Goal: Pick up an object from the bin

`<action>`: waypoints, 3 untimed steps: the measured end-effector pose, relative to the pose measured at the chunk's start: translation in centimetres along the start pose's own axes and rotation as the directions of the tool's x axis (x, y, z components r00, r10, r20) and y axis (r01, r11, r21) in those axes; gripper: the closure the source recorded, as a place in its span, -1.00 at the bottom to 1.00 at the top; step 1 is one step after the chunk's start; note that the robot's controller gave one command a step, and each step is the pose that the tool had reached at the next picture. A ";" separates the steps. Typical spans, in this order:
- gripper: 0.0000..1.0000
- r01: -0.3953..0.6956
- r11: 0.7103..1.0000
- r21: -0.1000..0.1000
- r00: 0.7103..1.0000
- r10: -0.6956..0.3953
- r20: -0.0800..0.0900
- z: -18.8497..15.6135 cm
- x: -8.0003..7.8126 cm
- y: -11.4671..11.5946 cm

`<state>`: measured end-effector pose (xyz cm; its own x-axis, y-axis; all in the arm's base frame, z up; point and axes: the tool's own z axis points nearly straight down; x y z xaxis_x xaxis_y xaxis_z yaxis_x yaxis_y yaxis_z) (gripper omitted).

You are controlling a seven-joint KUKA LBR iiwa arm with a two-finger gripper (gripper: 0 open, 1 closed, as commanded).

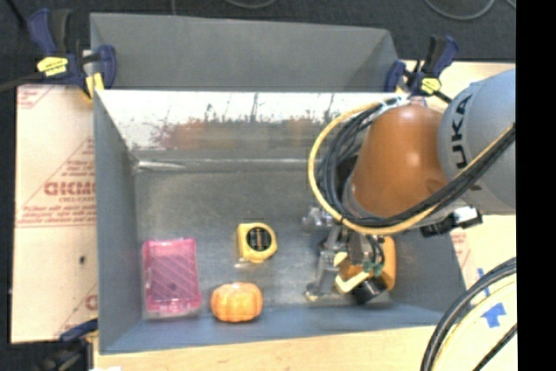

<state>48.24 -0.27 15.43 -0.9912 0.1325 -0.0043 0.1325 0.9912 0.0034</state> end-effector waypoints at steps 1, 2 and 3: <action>-1.00 0.000 1.000 0.000 1.000 0.000 0.000 0.0 0.0 0.0; -1.00 0.020 1.000 0.000 1.000 -0.020 0.004 0.0 -0.3 -0.6; -1.00 0.143 0.990 0.000 0.990 -0.143 0.003 2.5 -0.7 -3.4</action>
Offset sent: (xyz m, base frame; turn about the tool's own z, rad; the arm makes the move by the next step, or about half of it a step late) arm 0.0040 -0.0140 -0.0006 -0.0419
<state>48.54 -3.73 12.91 -0.9999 -0.0107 -0.0074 -0.0108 0.9999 0.0026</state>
